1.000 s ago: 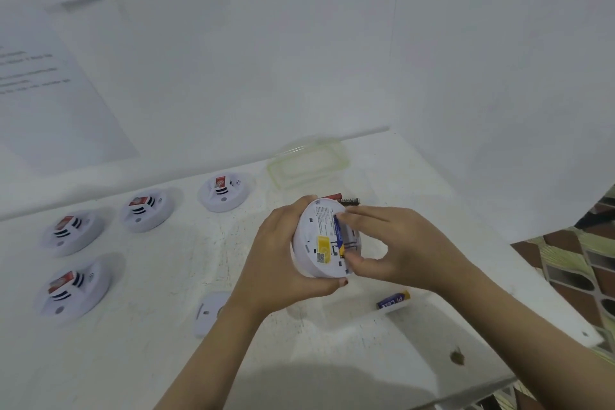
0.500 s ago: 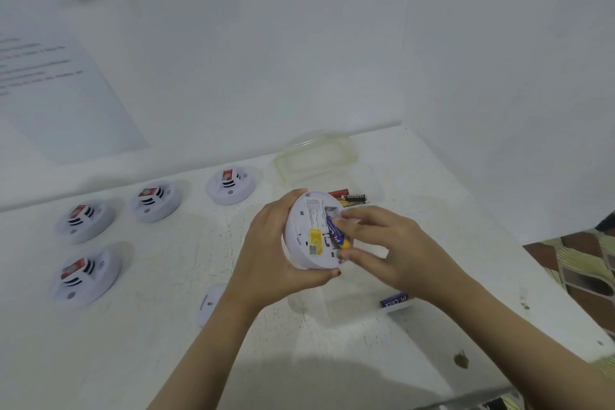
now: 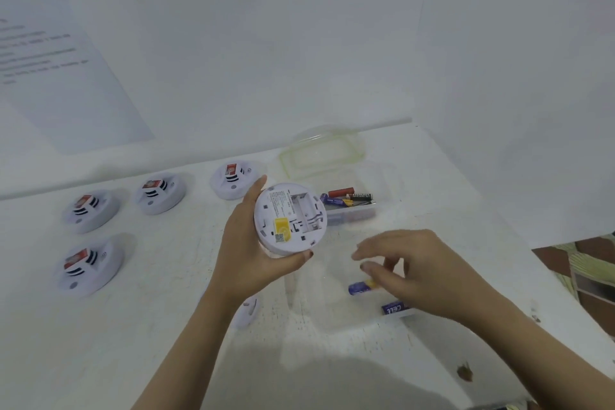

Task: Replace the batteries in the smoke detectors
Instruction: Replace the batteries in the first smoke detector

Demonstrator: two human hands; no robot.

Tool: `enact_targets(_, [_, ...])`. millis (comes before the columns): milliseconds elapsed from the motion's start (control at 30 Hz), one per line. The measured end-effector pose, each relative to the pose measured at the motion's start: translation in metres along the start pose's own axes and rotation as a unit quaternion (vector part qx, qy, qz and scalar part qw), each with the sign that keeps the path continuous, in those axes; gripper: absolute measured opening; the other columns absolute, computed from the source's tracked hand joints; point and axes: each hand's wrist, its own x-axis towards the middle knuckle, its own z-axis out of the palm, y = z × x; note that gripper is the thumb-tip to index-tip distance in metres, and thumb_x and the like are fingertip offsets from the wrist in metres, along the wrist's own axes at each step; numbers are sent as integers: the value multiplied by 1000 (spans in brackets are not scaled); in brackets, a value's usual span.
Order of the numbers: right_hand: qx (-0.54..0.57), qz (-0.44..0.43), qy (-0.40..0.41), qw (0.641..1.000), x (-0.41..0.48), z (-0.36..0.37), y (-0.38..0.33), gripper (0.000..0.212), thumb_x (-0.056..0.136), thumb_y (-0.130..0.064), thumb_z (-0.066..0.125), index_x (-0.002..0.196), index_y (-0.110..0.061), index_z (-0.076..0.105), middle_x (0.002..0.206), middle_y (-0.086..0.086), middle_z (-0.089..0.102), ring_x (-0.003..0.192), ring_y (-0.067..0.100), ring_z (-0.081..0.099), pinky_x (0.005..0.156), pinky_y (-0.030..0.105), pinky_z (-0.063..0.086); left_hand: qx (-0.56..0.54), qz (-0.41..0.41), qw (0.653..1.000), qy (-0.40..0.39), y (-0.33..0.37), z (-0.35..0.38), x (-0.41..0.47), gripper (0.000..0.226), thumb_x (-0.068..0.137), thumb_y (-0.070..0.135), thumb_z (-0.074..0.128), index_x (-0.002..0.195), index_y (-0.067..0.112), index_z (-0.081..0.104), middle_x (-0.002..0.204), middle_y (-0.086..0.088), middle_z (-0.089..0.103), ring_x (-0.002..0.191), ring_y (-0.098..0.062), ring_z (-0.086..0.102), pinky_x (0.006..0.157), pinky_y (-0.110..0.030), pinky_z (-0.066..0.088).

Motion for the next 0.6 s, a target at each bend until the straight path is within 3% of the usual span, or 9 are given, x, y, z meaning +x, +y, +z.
enact_targets(133, [-5,42,53,998,27,-3,7,18,85,-29,59,96,-28,73,91,-17,68,62,2,56,62,18,47,-10,-14,999,29,-5,-1,3,93,47,53,83,127,51,35,124,33,47,120,2,48,102,-29,45])
enact_targets(200, [-64,71,33,995,51,-7,13,18,88,-27,58,101,-28,71,95,-13,65,67,-2,51,63,15,39,-11,-8,999,52,-8,-1,4,94,48,58,83,129,41,38,127,20,46,122,-7,47,103,-40,44])
enact_targets(267, [-129,103,5,986,79,-8,20,20,90,-27,54,103,-27,70,98,-7,62,81,4,54,65,20,39,6,7,997,75,-13,0,6,95,52,66,79,130,33,36,129,17,41,124,-13,45,104,-43,42])
enact_targets(367, [-213,133,-67,966,118,-1,30,20,88,-22,53,93,-21,72,88,-3,64,85,18,58,61,24,40,-10,10,996,92,-17,0,9,96,55,64,79,132,29,33,130,19,38,127,-13,43,104,-37,42])
enact_targets(500, [-290,150,-156,932,147,13,37,14,84,-21,60,89,-12,70,71,0,57,71,22,53,59,24,36,-8,-14,995,102,-21,0,11,99,47,46,84,130,21,36,125,24,40,120,8,44,97,-11,40])
enact_targets(600, [-303,146,-166,927,153,19,42,13,83,-18,60,90,-11,68,76,0,62,72,21,55,58,23,37,-4,-31,993,110,-18,0,14,90,43,45,81,120,36,35,115,37,42,110,14,47,88,-5,42])
